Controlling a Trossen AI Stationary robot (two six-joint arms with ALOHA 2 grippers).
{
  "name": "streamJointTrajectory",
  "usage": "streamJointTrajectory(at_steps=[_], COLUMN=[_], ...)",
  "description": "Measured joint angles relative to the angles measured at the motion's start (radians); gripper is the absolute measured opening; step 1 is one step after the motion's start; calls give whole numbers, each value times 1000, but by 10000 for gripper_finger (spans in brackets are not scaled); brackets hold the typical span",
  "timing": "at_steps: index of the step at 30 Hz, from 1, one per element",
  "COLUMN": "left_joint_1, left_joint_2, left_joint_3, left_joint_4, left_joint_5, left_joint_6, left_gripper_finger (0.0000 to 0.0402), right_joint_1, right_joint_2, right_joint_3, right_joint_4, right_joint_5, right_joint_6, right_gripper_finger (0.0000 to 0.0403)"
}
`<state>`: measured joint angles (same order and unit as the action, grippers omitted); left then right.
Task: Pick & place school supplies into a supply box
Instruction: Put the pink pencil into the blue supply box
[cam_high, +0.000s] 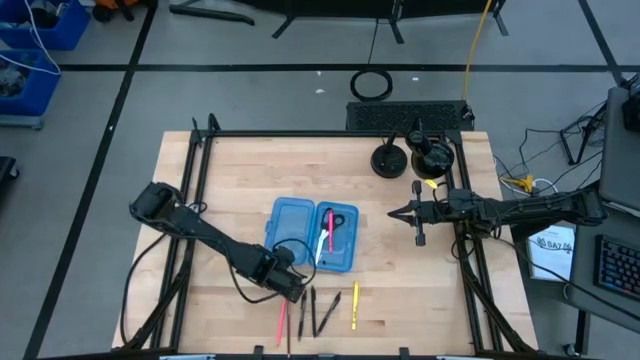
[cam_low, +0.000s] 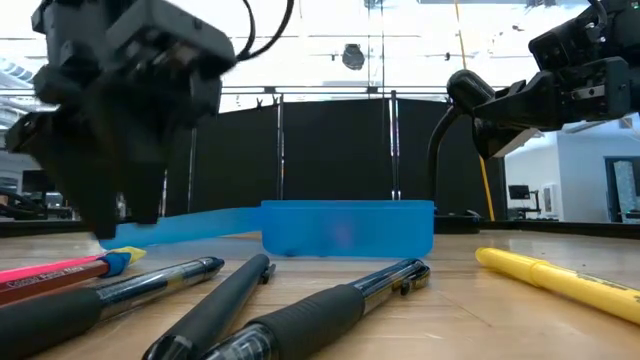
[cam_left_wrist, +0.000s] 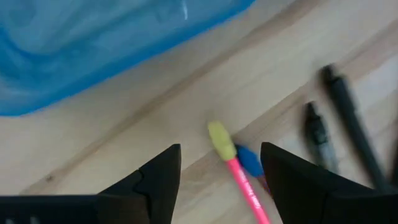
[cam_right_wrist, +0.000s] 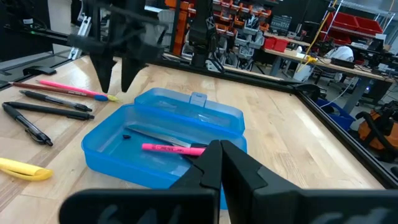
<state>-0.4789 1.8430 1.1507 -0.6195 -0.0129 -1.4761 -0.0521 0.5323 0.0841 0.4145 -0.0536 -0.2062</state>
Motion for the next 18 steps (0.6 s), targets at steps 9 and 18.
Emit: streamJointTrajectory(at_steps=[9, 18], left_joint_1=[0, -16], left_joint_2=[65, 68], left_joint_3=[4, 3], left_joint_4=[31, -2], left_joint_5=[15, 6], left_joint_6=[-20, -43], left_gripper_finger=[225, 187], right_joint_1=[0, 0], right_joint_2=[3, 3], right_joint_3=[0, 0], right_joint_4=[1, 0], right_joint_5=[0, 0], right_joint_6=[2, 3], right_gripper_finger=[0, 0])
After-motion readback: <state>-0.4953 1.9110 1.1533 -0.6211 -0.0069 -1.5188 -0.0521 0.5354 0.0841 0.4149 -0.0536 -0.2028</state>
